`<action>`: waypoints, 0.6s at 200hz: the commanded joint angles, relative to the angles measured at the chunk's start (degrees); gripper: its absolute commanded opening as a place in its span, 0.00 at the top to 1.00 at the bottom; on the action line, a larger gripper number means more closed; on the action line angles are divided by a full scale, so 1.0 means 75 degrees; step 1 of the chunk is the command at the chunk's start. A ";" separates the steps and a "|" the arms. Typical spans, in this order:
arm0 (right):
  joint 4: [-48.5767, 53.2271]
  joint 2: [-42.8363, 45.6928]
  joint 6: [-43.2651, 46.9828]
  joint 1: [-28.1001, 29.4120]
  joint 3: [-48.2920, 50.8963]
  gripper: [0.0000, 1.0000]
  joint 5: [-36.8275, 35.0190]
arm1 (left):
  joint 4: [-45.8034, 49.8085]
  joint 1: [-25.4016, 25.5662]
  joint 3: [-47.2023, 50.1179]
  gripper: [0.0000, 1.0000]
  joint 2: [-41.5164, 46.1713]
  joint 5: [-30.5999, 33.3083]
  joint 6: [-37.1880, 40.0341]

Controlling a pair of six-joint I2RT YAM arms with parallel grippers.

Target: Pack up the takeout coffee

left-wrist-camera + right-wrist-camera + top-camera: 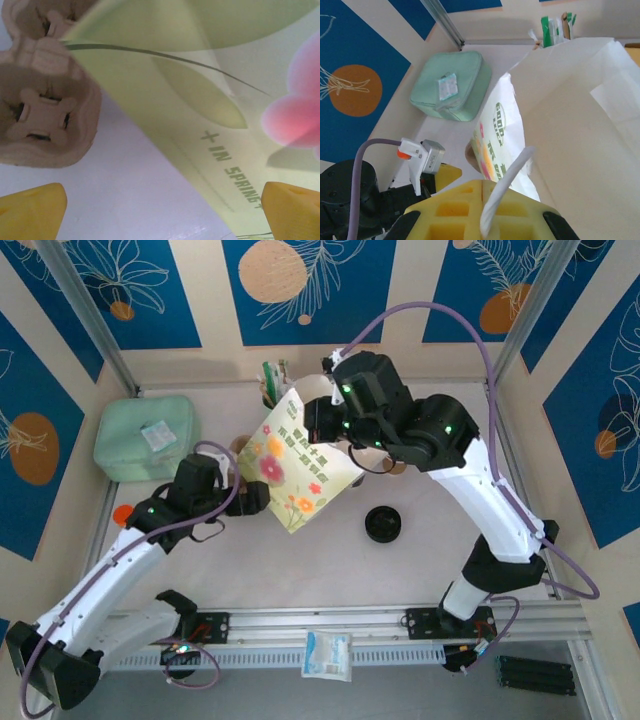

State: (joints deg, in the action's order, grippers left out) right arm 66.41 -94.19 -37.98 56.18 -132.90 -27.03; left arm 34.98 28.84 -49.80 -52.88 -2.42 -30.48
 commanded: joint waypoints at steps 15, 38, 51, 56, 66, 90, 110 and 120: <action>-0.0312 0.0223 -0.0412 0.0590 0.0412 1.00 -0.1176 | -0.0411 -0.0163 0.0485 0.01 0.0053 -0.0112 -0.0120; -0.0420 0.0322 -0.0631 0.0960 0.0903 1.00 -0.1759 | -0.0819 -0.0178 0.0724 0.01 -0.0192 -0.0341 -0.0070; -0.0495 0.0359 -0.0767 0.1116 0.1201 1.00 -0.2104 | -0.1064 -0.0189 0.0816 0.00 -0.0395 -0.0516 -0.0031; -0.0527 0.0366 -0.0828 0.1171 0.1305 1.00 -0.2237 | -0.1160 -0.0195 0.0838 0.01 -0.0477 -0.0591 -0.0009; -0.0597 0.0360 -0.0921 0.1252 0.1520 1.00 -0.2455 | -0.1314 -0.0199 0.0874 0.01 -0.0645 -0.0748 0.0031; -0.0752 0.0302 -0.1148 0.1352 0.1894 1.00 -0.2843 | -0.1643 -0.0192 0.0904 0.00 -0.1041 -0.1010 0.0149; -0.0752 0.0179 -0.1322 0.1445 0.1996 1.00 -0.3225 | -0.1839 -0.0189 0.0898 0.01 -0.1383 -0.1164 0.0281; -0.0713 0.0089 -0.1424 0.1511 0.1990 1.00 -0.3456 | -0.1926 -0.0190 0.0886 0.00 -0.1537 -0.1231 0.0357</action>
State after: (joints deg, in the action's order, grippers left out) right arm 63.02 -93.14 -45.23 66.41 -118.04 -45.95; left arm 24.12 27.90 -43.42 -62.41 -8.58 -30.04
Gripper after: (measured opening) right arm 0.065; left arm 0.994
